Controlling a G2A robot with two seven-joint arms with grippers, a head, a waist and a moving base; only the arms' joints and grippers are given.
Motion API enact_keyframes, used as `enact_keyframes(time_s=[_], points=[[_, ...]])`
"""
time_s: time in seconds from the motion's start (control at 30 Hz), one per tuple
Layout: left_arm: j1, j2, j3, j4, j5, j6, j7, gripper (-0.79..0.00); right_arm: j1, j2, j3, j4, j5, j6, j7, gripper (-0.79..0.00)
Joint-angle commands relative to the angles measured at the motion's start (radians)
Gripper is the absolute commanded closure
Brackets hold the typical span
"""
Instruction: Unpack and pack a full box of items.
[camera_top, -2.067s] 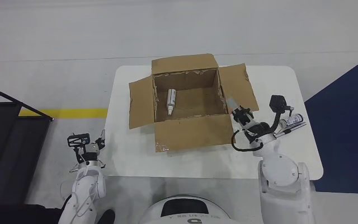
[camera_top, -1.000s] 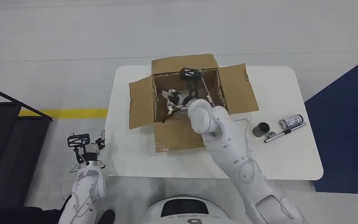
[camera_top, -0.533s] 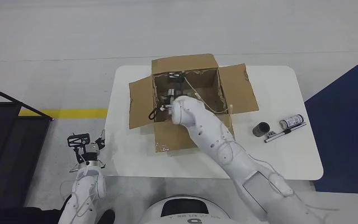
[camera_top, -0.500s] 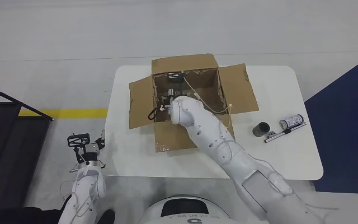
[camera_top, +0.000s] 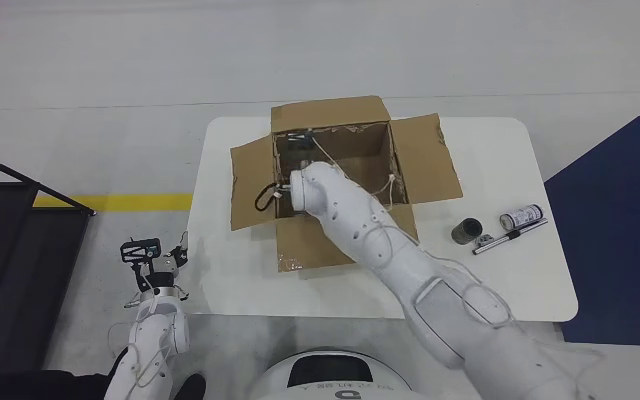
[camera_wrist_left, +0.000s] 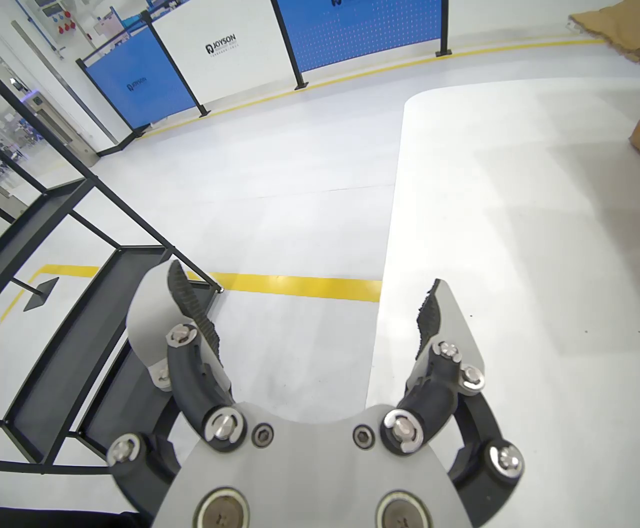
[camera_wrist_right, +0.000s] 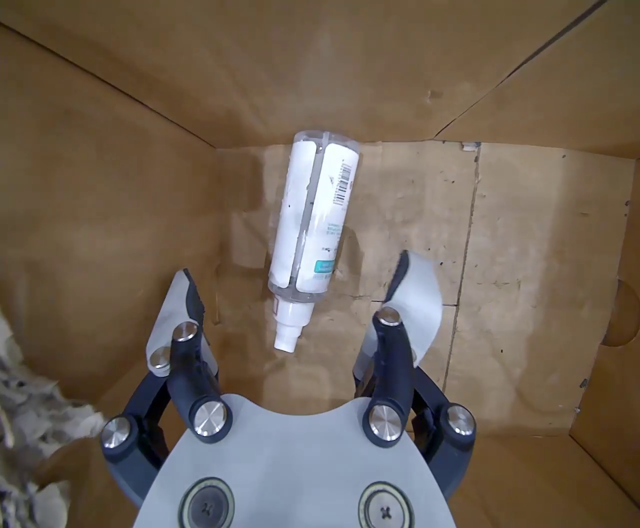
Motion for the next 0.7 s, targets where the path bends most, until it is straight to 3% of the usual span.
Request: enact_keyframes(time_s=[0.0, 0.13, 0.17, 0.2, 0.43, 0.67], points=[[0.000, 0.000, 0.000, 0.000, 0.000, 0.000, 0.000, -0.785, 0.023, -0.018, -0.012, 0.052, 0.016, -0.001, 0.007, -0.579], [0.000, 0.000, 0.000, 0.000, 0.000, 0.000, 0.000, -0.785, 0.063, -0.052, -0.030, 0.141, 0.041, 0.012, 0.014, -0.529], [0.000, 0.000, 0.000, 0.000, 0.000, 0.000, 0.000, -0.785, 0.073, -0.059, -0.032, 0.164, 0.046, 0.018, 0.018, -0.483], [0.000, 0.000, 0.000, 0.000, 0.000, 0.000, 0.000, -0.785, 0.083, -0.066, -0.036, 0.188, 0.044, 0.029, 0.020, -0.388], [0.000, 0.000, 0.000, 0.000, 0.000, 0.000, 0.000, -0.785, 0.136, -0.093, -0.022, 0.273, 0.048, 0.143, -0.017, -0.274], [0.000, 0.000, 0.000, 0.000, 0.000, 0.000, 0.000, -0.785, 0.148, -0.083, 0.035, 0.255, 0.064, 0.229, -0.077, -0.252]])
